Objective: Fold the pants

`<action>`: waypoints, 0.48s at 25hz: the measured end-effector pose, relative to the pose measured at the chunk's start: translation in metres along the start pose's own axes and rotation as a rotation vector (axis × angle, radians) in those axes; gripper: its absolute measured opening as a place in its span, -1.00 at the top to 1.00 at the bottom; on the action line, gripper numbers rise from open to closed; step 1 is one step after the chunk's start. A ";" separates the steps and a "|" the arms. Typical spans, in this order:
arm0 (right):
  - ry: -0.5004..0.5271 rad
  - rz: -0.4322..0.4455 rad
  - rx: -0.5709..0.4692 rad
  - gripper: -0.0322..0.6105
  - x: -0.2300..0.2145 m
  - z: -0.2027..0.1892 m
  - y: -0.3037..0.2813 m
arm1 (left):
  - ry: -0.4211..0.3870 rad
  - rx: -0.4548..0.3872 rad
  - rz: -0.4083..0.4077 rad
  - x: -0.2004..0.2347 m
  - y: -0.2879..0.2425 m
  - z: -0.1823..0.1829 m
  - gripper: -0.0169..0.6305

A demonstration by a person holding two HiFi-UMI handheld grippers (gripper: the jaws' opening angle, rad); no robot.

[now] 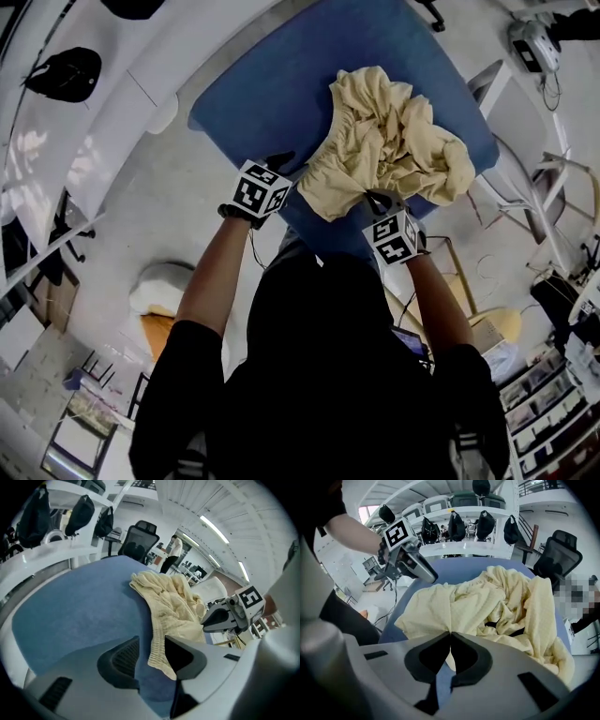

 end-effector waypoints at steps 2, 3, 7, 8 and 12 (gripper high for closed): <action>0.011 -0.004 0.001 0.88 -0.001 -0.001 -0.001 | -0.002 0.061 -0.021 -0.002 -0.012 -0.007 0.38; 0.015 -0.005 0.001 0.88 -0.001 -0.002 -0.002 | -0.002 0.080 -0.025 -0.003 -0.017 -0.010 0.38; 0.010 -0.013 0.004 0.88 -0.003 -0.009 -0.004 | -0.022 0.124 -0.035 -0.009 -0.029 -0.013 0.35; 0.006 -0.018 0.008 0.88 -0.003 -0.011 -0.004 | -0.026 0.136 -0.041 -0.010 -0.031 -0.014 0.30; -0.007 -0.033 0.026 0.88 -0.003 -0.016 -0.006 | -0.010 0.171 -0.077 -0.015 -0.036 -0.018 0.13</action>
Point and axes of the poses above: the fingertips, and each gripper's own axes: y backward along the fingers, x to its left, z out of its top, the point moved 6 cm from there along y, backward along the fingers, and after that the axes turned 14 degrees about y, right-handed, at the moved point
